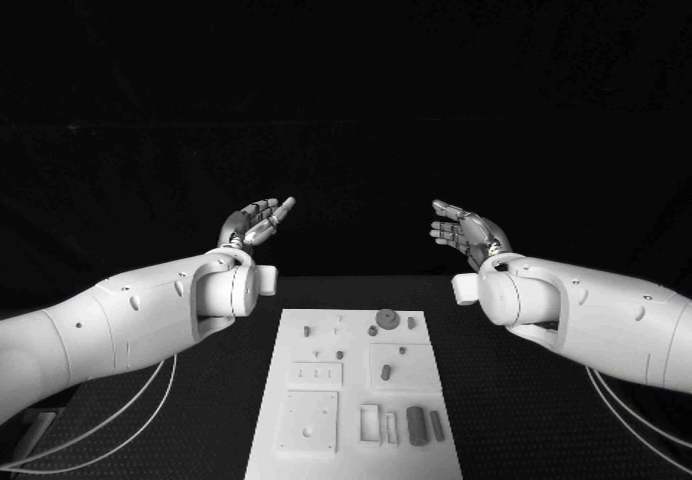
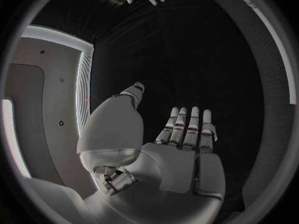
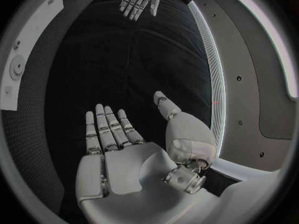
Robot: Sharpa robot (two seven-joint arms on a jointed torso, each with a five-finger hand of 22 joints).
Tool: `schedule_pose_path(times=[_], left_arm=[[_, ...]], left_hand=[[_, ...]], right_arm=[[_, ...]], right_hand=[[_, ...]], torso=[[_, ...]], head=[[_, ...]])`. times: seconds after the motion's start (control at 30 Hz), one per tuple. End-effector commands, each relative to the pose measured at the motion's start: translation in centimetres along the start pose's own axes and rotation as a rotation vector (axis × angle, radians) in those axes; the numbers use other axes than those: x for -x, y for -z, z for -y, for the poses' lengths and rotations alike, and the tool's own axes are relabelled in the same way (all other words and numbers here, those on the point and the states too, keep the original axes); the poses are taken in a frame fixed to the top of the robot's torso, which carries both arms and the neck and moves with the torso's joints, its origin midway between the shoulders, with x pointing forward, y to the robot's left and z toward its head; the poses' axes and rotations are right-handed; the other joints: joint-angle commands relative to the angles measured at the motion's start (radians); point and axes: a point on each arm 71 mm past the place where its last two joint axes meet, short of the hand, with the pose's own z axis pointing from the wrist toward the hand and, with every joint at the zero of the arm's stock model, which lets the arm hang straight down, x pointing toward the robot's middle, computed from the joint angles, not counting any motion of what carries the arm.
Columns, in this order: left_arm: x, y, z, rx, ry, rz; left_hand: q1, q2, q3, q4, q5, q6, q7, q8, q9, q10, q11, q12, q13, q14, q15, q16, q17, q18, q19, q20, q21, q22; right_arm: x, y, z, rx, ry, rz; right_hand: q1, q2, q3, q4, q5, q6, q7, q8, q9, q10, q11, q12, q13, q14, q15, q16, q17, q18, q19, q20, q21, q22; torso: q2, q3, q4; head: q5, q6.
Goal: Assemble the parts on the task board
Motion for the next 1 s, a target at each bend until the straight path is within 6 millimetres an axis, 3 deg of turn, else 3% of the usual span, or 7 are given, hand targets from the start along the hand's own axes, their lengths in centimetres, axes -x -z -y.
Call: schedule_pose_path(times=[0.03, 0.37, 0.53, 0.67, 0.73, 0.9, 1.0], left_arm=[[-0.1, -1.1, 0.3, 0.079, 0.059, -0.091], [0.7, -2.6, 1.5, 0.083, 0.052, -0.093], [1.0, -2.7, 1.6, 0.059, 0.013, -0.137], [1.3, -2.6, 1.5, 0.06, 0.005, -0.144], [1.3, -2.5, 1.5, 0.057, -0.002, -0.162], [1.0, -2.1, 1.6, 0.042, -0.017, -0.202], [1.0, -1.4, 1.7, 0.031, -0.027, -0.226]], left_hand=[[0.041, -0.004, 0.014, 0.009, 0.005, 0.018, 0.002, 0.013, 0.017, 0.022, 0.001, 0.008, 0.003, 0.016, 0.003, 0.01, 0.016, -0.008, 0.009, 0.006, 0.013, 0.043], [0.051, 0.01, 0.004, 0.007, 0.004, 0.035, 0.016, 0.025, 0.035, 0.046, 0.01, 0.013, 0.007, 0.034, 0.006, 0.022, 0.034, -0.008, 0.009, 0.003, 0.018, 0.043], [0.146, 0.079, -0.084, -0.015, 0.014, 0.136, 0.084, 0.064, 0.048, 0.203, 0.06, 0.064, 0.03, 0.151, 0.034, 0.081, 0.057, -0.006, 0.086, 0.001, 0.056, 0.038], [0.259, 0.121, -0.155, -0.023, 0.058, 0.258, 0.104, 0.086, 0.03, 0.345, 0.075, 0.11, 0.044, 0.307, 0.045, 0.133, 0.049, 0.028, 0.264, -0.033, 0.112, 0.022], [0.321, 0.136, -0.173, -0.035, 0.113, 0.318, 0.11, 0.097, 0.023, 0.414, 0.081, 0.131, 0.051, 0.394, 0.034, 0.17, 0.054, 0.046, 0.346, -0.055, 0.139, 0.017], [0.415, 0.17, -0.215, -0.055, 0.138, 0.448, 0.109, 0.121, 0.012, 0.572, 0.068, 0.186, 0.068, 0.566, -0.01, 0.245, 0.077, 0.073, 0.489, -0.097, 0.2, 0.02], [0.483, 0.162, -0.171, -0.033, 0.066, 0.514, 0.099, 0.116, -0.001, 0.657, 0.047, 0.204, 0.076, 0.649, -0.039, 0.274, 0.091, 0.078, 0.561, -0.123, 0.233, 0.021]], right_arm=[[-0.4, -0.9, -0.1, -0.122, -0.039, -0.182], [0.9, -2.4, -1.6, -0.168, -0.015, -0.236], [2.3, -3.5, -2.3, -0.031, 0.295, -0.174], [2.2, -3.6, -2.3, 0.011, 0.438, -0.189], [1.9, -3.7, -2.3, 0.037, 0.531, -0.204], [1.6, -3.8, -2.4, 0.095, 0.718, -0.234], [1.2, -3.8, -2.0, 0.121, 0.814, -0.258]], right_hand=[[0.038, 0.004, 0.027, -0.016, 0.006, 0.022, 0.069, 0.022, 0.024, 0.038, 0.008, 0.008, 0.004, 0.023, 0.009, 0.017, 0.015, -0.005, 0.011, 0.016, 0.02, 0.059], [0.142, -0.01, 0.054, -0.069, 0.009, 0.083, 0.068, 0.069, 0.062, 0.112, 0.009, 0.027, 0.013, 0.067, 0.013, 0.044, 0.03, 0.009, 0.061, 0.016, 0.047, 0.145], [0.309, -0.052, 0.087, -0.072, 0.054, 0.179, 0.073, 0.108, 0.065, 0.209, 0.014, 0.054, 0.02, 0.15, 0.031, 0.076, 0.039, 0.039, 0.125, 0.013, 0.048, 0.135], [0.355, -0.062, 0.086, -0.071, 0.068, 0.249, 0.071, 0.119, 0.052, 0.286, 0.012, 0.066, 0.021, 0.219, 0.035, 0.09, 0.039, 0.068, 0.181, 0.014, 0.044, 0.119], [0.393, -0.079, 0.103, -0.072, 0.072, 0.315, 0.063, 0.142, 0.054, 0.35, -0.002, 0.088, 0.029, 0.288, 0.011, 0.119, 0.052, 0.092, 0.236, 0.009, 0.06, 0.116], [0.436, -0.098, 0.16, -0.071, 0.069, 0.418, 0.042, 0.158, 0.045, 0.459, -0.042, 0.111, 0.043, 0.425, -0.046, 0.164, 0.082, 0.148, 0.369, 0.008, 0.086, 0.091], [0.45, -0.099, 0.177, -0.072, 0.059, 0.466, 0.03, 0.162, 0.043, 0.507, -0.059, 0.113, 0.048, 0.483, -0.073, 0.177, 0.101, 0.175, 0.429, 0.011, 0.097, 0.077]], torso=[[0.0, 0.0, -0.0001], [0.0, 0.0, -0.0001], [0.001, -0.0032, 0.0031], [0.003, -0.0048, 0.0018], [0.004, -0.0043, 0.0026], [0.014, -0.0072, 0.0056], [0.026, -0.0049, 0.009]], head=[[0.0, 0.0], [0.0, 0.0], [0.001, -0.014], [0.003, -0.017], [0.003, -0.017], [0.002, -0.017], [0.001, -0.012]])
